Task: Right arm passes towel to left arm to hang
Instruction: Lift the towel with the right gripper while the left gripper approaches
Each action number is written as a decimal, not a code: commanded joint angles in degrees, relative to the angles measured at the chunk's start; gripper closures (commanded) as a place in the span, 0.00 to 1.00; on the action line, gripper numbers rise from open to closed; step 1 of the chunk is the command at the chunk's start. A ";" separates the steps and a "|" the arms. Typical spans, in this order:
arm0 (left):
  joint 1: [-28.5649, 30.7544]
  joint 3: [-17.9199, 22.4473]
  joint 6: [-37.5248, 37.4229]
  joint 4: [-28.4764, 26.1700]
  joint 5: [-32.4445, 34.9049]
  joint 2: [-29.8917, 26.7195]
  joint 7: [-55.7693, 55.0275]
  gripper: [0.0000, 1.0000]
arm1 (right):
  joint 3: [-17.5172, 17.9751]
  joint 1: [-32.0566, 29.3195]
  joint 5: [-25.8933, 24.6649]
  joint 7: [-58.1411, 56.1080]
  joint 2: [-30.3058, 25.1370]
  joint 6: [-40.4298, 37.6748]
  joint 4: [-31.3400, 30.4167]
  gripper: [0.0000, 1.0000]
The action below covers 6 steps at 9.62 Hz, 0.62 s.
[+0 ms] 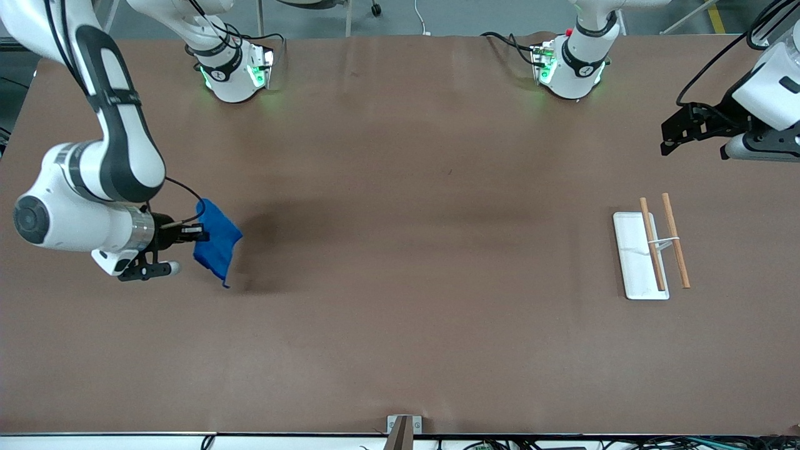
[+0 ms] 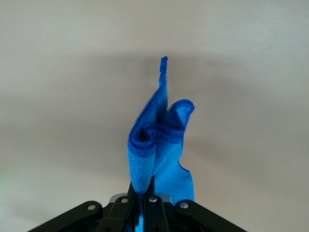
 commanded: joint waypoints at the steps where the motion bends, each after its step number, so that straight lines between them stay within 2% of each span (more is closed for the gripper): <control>1: 0.19 -0.07 -0.11 -3.47 -3.75 -1.33 1.10 0.00 | 4.22 -0.45 12.57 -0.66 -2.79 -4.88 2.38 1.00; 3: 0.28 -0.07 -0.11 -3.56 -9.73 -0.37 1.19 0.00 | 10.18 -0.19 23.15 -0.31 -2.62 -5.09 5.38 1.00; 4: 0.37 -0.07 -0.11 -3.65 -15.15 1.29 1.19 0.01 | 13.43 -0.19 29.20 -0.14 -2.62 -4.65 6.01 1.00; 6: 0.54 0.37 -0.11 -6.79 -25.27 2.45 3.20 0.01 | 19.15 0.42 40.98 -0.14 -2.27 1.12 6.19 1.00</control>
